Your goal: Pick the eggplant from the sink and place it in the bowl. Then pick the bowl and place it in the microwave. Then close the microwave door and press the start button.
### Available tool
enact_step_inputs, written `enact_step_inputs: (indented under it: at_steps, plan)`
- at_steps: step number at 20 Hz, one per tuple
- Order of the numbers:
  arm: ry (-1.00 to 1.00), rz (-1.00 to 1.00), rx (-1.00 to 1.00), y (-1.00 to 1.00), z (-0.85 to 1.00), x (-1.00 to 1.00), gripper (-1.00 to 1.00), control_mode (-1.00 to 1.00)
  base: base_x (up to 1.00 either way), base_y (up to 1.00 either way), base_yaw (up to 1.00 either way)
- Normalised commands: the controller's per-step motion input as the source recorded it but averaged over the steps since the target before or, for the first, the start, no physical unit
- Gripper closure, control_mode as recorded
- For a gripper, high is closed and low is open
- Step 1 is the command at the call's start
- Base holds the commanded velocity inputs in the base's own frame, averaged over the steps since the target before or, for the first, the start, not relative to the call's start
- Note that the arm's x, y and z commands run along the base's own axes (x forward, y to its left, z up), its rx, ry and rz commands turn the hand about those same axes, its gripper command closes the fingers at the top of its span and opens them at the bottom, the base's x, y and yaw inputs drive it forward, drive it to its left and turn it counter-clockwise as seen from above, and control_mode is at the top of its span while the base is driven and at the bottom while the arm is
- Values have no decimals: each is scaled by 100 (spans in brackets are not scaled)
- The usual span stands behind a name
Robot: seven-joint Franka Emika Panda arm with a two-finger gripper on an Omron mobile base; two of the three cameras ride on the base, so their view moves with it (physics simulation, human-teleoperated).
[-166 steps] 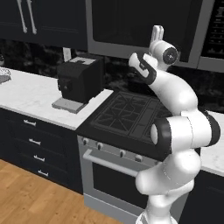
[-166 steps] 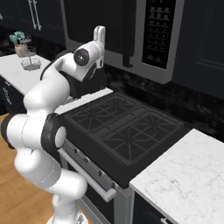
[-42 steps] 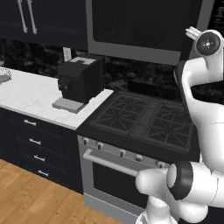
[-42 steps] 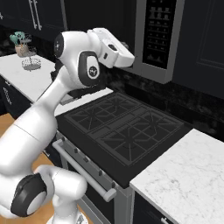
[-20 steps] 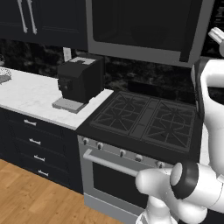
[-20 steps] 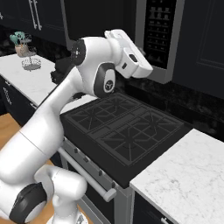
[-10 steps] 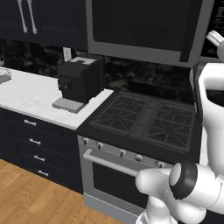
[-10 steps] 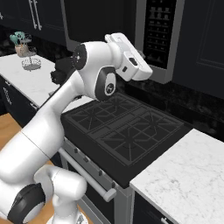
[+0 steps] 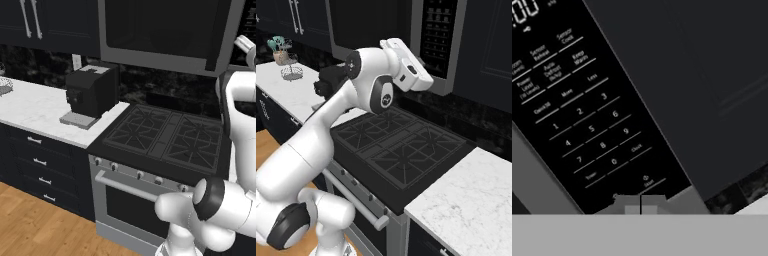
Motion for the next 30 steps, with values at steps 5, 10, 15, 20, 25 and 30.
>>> enact_step_inputs:
  at_steps: [5,10,15,20,25,30]
  plan:
    - [0,0,0,-25,-1,15,100,-100,0,0,0]
    - [0,0,0,-12,-18,0,100,-100,0,0,0]
    - [0,0,0,-2,-20,0,100,-100,0,0,0]
    - [1,0,0,0,-9,11,100,-100,0,0,0]
    - [2,0,0,0,-9,25,100,-100,0,0,0]
    - [3,0,0,0,0,30,100,-100,0,0,0]
